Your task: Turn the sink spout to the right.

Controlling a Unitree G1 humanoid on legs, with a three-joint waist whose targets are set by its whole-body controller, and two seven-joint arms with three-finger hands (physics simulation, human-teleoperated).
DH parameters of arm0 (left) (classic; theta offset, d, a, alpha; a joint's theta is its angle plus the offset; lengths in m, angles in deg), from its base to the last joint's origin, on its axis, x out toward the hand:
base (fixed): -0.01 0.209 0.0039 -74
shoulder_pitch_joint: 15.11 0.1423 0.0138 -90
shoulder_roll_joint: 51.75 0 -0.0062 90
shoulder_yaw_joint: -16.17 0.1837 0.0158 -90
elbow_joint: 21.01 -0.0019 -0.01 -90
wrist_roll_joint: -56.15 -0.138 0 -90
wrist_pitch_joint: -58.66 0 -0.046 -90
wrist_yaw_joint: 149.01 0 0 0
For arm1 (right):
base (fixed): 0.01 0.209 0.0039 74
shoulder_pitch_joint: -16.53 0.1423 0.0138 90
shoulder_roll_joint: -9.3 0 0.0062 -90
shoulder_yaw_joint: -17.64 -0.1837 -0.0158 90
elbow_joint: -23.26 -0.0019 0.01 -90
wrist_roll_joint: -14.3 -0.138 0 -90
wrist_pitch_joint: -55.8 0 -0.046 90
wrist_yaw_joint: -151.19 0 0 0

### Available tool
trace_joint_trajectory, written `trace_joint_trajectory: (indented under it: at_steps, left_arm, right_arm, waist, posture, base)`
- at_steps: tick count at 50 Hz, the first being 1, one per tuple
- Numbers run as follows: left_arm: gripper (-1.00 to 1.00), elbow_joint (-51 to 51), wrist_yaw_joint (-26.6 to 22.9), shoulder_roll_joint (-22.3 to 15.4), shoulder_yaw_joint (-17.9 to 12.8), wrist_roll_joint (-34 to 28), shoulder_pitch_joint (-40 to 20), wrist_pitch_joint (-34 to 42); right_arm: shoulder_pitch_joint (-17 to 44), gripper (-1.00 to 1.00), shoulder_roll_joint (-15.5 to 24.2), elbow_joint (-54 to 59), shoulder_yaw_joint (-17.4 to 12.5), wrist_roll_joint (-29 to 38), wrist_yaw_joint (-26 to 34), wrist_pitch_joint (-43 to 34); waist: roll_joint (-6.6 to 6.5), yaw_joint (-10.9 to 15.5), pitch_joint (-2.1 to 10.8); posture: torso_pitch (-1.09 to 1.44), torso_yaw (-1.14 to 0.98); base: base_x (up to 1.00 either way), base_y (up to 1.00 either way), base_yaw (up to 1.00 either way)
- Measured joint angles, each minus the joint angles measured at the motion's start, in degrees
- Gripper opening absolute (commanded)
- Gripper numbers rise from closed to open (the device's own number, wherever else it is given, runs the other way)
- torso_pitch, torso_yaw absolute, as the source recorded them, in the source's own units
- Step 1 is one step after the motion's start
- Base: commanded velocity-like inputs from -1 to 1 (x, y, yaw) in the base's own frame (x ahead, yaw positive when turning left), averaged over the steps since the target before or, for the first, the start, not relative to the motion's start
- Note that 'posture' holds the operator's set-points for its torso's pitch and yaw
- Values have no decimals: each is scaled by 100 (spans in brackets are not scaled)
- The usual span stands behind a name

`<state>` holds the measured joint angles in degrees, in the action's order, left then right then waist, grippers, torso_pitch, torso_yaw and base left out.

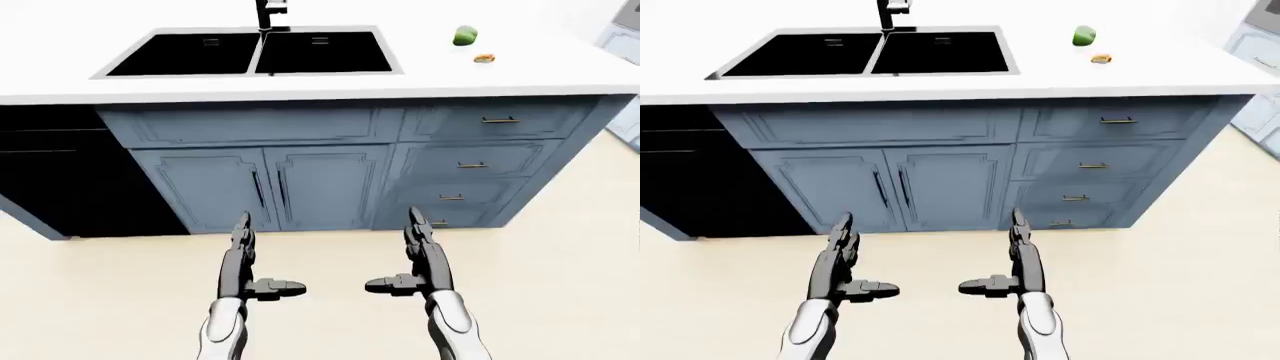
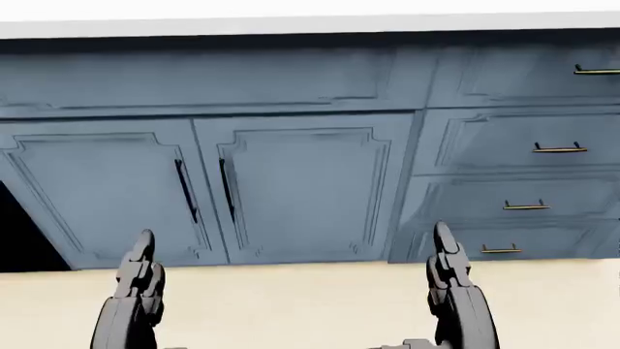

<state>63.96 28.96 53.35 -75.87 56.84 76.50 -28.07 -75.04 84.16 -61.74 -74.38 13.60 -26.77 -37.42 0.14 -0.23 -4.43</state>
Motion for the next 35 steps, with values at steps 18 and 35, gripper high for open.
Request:
trace_joint_trajectory:
  at_steps: [18, 35]
  left_arm:
    - [100, 1005, 53, -47, -252, 176, 122, 212]
    - [100, 996, 114, -60, -322, 142, 238, 303]
  right_arm:
    - [-233, 100, -41, -574, 150, 235, -45, 331]
    - [-230, 100, -89, -476, 283, 257, 23, 294]
  waist:
    - [5, 40, 367]
    - [-26, 36, 170]
  posture:
    - [0, 0]
    - [0, 0]
  base:
    - [0, 0, 0]
    - [0, 34, 0]
